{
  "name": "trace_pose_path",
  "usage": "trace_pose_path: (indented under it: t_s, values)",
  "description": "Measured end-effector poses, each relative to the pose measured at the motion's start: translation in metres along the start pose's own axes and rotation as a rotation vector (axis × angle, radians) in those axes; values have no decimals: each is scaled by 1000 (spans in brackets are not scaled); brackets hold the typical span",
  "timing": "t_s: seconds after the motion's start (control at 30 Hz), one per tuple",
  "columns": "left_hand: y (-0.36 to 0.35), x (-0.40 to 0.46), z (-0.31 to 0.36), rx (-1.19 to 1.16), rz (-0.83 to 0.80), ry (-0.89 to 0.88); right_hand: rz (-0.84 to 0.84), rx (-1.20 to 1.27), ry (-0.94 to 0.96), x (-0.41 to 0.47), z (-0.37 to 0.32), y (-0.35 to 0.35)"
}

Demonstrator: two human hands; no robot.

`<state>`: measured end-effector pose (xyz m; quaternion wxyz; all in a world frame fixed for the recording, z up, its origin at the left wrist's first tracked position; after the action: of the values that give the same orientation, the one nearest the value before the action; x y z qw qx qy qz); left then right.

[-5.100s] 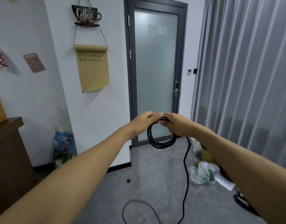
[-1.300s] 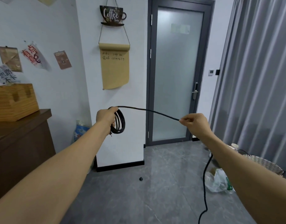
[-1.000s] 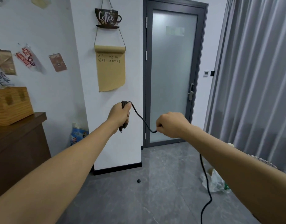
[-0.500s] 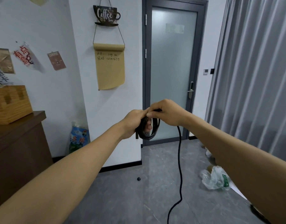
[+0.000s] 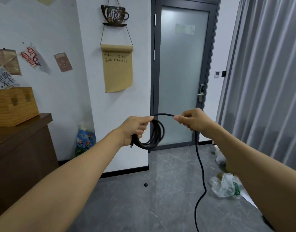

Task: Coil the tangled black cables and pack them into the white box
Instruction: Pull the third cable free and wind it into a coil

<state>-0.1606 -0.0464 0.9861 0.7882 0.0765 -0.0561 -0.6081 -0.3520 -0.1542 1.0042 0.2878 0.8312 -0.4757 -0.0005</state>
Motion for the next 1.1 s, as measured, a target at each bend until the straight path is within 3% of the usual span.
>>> trace_pose_path:
  t_s: [0.33,0.47,0.53,0.63,0.73,0.93,1.1]
  values:
    - [67,17,-20,-357,530,87,145,24,-92,-7,49,16]
    - [76,15,-23,-260,670,83,244,-25,-43,-3,46,13]
    - [70,16,-18,-145,704,10,238,-236,32,-1,31,5]
    - [53,18,-7,153,640,-111,57,-673,159,-5,-7,-21]
    - [32,17,2,320,554,-156,-150,-790,302,-8,-42,-49]
    - [4,10,5,325,358,-202,-258,-370,413,-3,-63,-65]
    - [-18,-3,7,27,172,-174,-177,-55,393,-5,-57,-56]
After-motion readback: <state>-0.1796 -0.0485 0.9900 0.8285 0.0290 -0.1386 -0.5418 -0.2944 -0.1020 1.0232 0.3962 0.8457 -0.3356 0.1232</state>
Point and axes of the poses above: each hand's wrist, its own x-axis towards the middle knuckle, its own y-axis out of the back of the hand, z = x × y, the point moved 2 cm from there along x, towards the middle knuckle, and after that the axes turned 6 degrees about x, right-handed, at the moved point
